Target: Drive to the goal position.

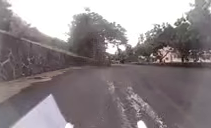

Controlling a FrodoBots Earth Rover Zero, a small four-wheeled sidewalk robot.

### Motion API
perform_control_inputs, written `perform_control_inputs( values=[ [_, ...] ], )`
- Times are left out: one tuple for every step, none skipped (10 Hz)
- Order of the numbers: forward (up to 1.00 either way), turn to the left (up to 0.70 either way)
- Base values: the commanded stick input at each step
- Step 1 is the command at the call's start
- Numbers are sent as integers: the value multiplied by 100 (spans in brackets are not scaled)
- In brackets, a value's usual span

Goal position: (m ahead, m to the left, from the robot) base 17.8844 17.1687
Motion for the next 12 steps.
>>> perform_control_inputs(
  values=[
    [45, 0],
    [45, 0],
    [45, 0],
    [45, 0],
    [45, 0],
    [45, 0],
    [45, 0],
    [45, 0],
    [45, 0],
    [45, 0],
    [45, 0],
    [45, 0]
  ],
)
